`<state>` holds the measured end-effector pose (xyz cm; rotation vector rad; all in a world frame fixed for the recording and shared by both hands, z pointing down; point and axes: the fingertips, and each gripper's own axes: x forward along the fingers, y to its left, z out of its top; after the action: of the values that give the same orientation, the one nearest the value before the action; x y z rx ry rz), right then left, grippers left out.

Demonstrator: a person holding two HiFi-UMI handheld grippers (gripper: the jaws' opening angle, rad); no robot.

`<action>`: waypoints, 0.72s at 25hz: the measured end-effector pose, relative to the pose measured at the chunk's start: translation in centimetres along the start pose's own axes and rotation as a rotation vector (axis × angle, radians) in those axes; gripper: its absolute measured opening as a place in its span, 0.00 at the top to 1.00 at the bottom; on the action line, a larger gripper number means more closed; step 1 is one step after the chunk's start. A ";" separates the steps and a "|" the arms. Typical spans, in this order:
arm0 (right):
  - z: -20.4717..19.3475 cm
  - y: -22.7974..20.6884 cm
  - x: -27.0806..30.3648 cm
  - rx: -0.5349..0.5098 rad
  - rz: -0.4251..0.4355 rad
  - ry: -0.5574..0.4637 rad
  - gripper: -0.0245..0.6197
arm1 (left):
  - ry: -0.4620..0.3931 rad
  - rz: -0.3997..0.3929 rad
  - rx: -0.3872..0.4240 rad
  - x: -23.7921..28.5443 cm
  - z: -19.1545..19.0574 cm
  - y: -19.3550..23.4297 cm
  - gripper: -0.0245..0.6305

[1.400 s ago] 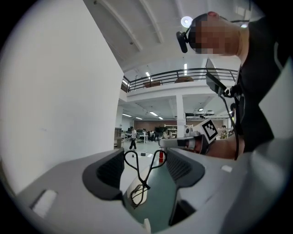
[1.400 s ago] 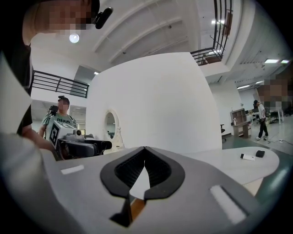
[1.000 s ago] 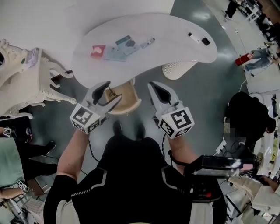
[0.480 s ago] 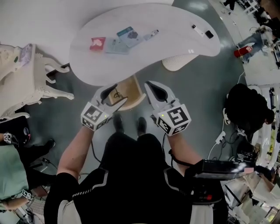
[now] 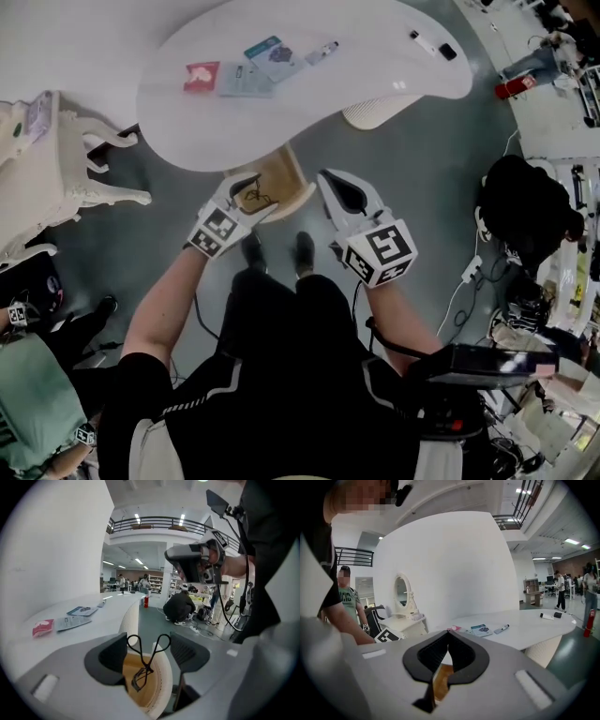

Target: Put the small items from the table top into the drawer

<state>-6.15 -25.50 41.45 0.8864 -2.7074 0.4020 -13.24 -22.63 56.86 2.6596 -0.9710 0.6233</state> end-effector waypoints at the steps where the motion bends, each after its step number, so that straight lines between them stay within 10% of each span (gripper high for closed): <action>1: -0.2 0.0 -0.2 0.000 -0.007 0.006 0.96 | 0.017 -0.013 0.011 0.4 -0.5 0.0 0.53; 18: -3.9 -1.0 -1.7 0.042 -0.069 0.076 0.96 | 0.158 -0.070 -0.035 6.6 -5.7 1.0 0.52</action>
<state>-3.60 -24.01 44.66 0.9527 -2.6007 0.4702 -11.09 -24.99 65.06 2.5568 -0.8345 0.7796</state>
